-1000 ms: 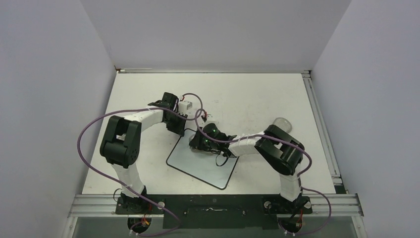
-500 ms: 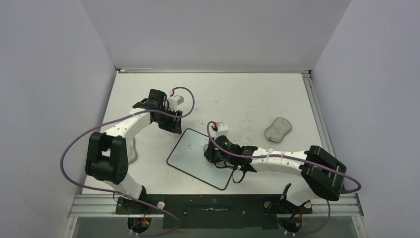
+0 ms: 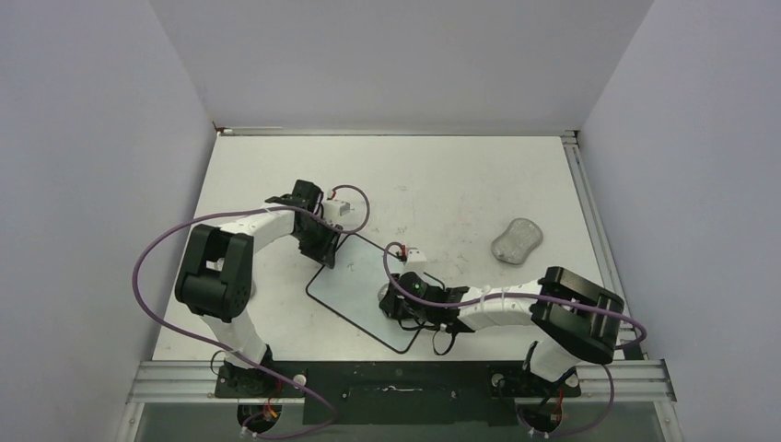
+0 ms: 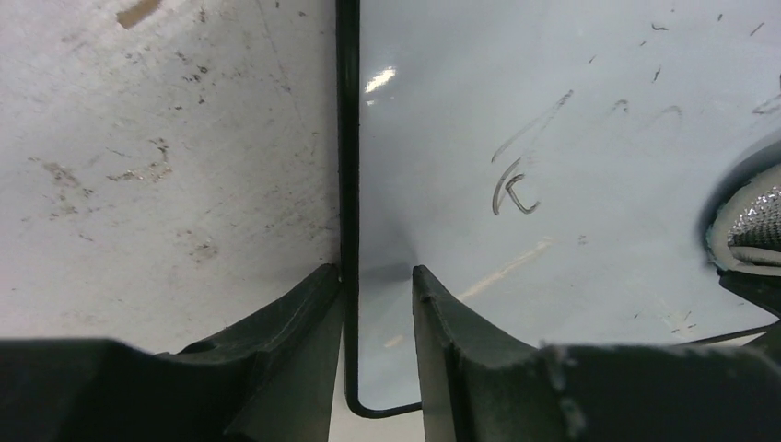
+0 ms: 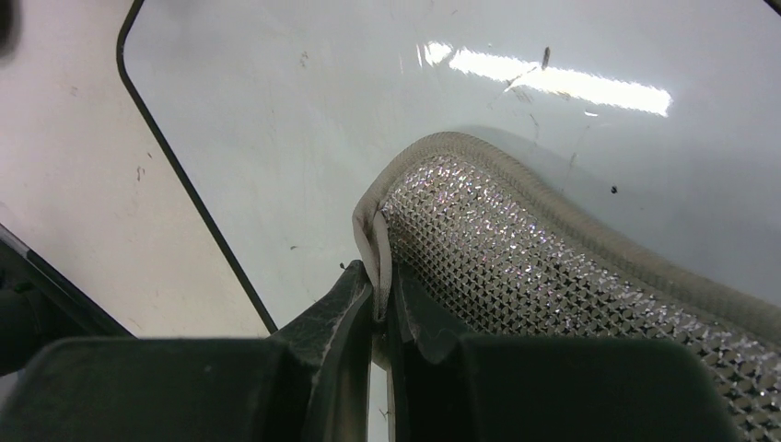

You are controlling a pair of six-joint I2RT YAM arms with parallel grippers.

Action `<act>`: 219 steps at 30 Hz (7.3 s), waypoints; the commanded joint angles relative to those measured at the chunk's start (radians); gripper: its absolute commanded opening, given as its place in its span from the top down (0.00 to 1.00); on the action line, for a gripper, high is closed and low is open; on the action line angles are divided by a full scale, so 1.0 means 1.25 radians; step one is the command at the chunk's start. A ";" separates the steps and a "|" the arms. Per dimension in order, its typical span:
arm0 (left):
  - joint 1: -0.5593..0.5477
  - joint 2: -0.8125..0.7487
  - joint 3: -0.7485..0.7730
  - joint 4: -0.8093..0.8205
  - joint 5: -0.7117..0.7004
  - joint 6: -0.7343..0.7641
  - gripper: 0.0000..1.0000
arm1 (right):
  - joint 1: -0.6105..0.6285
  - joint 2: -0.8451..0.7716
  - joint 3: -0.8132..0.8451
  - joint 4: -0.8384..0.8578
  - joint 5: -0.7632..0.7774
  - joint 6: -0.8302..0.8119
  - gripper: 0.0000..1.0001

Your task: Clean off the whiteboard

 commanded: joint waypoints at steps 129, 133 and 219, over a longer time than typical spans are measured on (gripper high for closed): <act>-0.019 0.042 0.013 0.015 -0.046 -0.068 1.00 | -0.081 0.085 0.047 0.131 -0.246 -0.063 0.95; -0.017 0.041 0.013 0.019 -0.065 -0.065 1.00 | -0.068 -0.136 -0.197 0.118 -0.262 0.006 0.95; -0.096 0.041 0.184 -0.024 0.043 -0.051 0.97 | -0.490 -0.292 0.029 -0.327 -0.082 -0.239 0.23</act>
